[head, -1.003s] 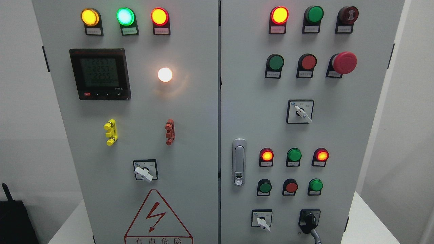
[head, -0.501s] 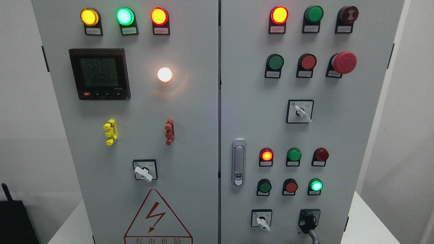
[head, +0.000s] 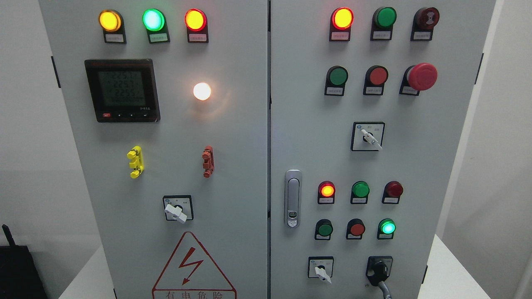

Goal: Trip black knob to open circuit

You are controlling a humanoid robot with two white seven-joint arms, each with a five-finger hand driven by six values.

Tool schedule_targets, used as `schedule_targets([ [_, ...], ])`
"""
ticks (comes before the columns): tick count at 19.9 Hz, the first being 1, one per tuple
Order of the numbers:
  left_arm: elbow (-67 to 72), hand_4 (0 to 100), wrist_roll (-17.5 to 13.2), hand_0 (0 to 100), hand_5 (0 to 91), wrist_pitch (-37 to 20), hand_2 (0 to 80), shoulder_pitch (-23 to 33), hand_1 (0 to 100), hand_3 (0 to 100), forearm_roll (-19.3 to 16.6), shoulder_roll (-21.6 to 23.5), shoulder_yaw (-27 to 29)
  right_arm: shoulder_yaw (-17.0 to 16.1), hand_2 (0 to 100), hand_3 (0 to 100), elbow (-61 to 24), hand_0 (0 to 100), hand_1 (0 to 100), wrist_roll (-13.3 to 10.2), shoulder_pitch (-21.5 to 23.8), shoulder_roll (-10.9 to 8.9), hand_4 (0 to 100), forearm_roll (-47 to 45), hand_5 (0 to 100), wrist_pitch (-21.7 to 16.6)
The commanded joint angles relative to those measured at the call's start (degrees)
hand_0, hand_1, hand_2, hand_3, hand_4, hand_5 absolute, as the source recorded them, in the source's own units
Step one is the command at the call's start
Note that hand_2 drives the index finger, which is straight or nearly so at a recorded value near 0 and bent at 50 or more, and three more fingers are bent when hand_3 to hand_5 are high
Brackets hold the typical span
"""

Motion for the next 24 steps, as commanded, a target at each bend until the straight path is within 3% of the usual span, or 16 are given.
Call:
schedule_targets([
  [1,-0.01,0,0.01,12,0.0,-0.11,0.0,-0.23,39,0,0.14,-0.09,0.07,2.43,3,100,-2.59,0,8,1.76,-1.48,-0.4,100,0.08,100,-1.05],
  [9,-0.01,0,0.01,12,0.0,-0.11,0.0,-0.14,39,0,0.14,-0.09,0.07,1.82,4,100,-2.32,0,8,1.76,-1.13,-1.8,100,-0.1,100,-1.13],
  [24,-0.01,0,0.01,12,0.0,-0.11,0.0,-0.23,39,0,0.14,-0.09,0.07,0.23,4,100,-1.79,0,8,1.76,-0.78,-2.6,100,-0.36,100,-1.22],
])
